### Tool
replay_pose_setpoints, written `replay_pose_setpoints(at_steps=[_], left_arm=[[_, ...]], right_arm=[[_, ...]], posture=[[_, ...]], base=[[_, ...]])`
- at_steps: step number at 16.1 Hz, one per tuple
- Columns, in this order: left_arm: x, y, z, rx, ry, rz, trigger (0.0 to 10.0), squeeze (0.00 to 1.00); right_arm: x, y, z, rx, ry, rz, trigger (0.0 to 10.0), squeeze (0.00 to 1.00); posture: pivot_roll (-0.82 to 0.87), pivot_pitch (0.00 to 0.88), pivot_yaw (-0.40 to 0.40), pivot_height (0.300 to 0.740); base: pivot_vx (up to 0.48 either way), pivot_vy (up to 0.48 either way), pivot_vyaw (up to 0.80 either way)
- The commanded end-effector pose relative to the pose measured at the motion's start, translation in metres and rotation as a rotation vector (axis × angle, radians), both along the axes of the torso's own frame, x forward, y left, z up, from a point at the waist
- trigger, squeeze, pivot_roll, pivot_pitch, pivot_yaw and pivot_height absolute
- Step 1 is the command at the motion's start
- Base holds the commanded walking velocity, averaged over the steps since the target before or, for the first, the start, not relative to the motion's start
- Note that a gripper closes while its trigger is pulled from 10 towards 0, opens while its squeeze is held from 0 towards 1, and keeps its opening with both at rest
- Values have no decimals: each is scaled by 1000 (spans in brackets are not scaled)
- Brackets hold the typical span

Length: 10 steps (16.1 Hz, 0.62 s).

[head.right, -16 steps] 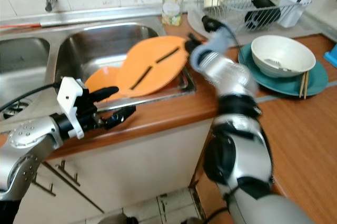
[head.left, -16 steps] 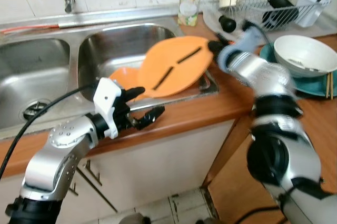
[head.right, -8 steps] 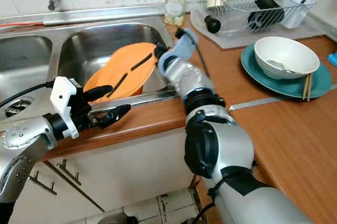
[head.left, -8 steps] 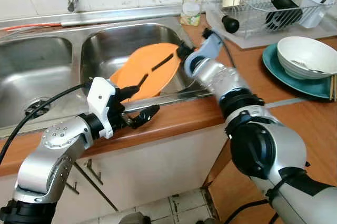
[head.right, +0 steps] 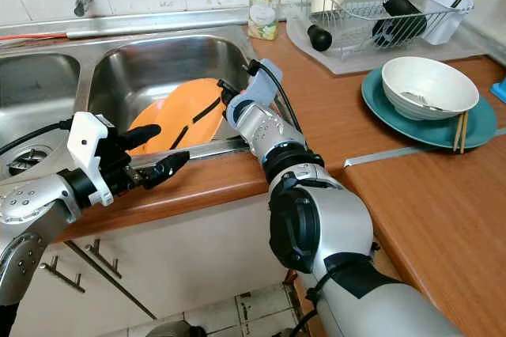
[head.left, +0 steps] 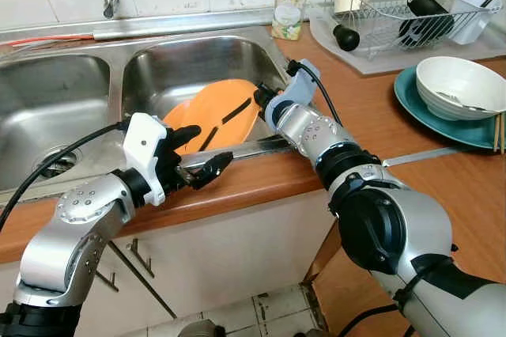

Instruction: Kitchen organization

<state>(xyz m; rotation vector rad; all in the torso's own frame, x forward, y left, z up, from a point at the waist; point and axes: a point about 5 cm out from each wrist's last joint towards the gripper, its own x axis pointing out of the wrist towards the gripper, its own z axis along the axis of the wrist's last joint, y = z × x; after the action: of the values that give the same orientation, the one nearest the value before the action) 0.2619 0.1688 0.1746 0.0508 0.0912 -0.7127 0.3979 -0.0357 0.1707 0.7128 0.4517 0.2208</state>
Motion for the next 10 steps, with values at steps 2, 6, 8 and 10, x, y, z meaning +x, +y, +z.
replay_pose_setpoints(at_steps=[2, 6, 8, 10], left_arm=[[5, 5, 2, 14, -5, 46, 10000, 1000], [9, 7, 5, 6, -21, 82, 10000, 1000], [14, 8, 6, 5, -44, 150, 10000, 1000], [19, 11, 6, 16, -68, 241, 10000, 1000]], right_arm=[[-1, -7, -9, -41, 11, 1, 10000, 1000], [5, -20, 2, -253, -107, 87, 10000, 1000], [9, -30, 11, -379, -211, 130, 10000, 1000], [11, -38, 19, -396, -287, 138, 10000, 1000]], posture=[[61, 0, 13, 740], [45, 0, 18, 740], [34, 0, 20, 740], [32, 0, 21, 740]], base=[[0, 0, 0], [0, 0, 0], [0, 0, 0], [0, 0, 0]])
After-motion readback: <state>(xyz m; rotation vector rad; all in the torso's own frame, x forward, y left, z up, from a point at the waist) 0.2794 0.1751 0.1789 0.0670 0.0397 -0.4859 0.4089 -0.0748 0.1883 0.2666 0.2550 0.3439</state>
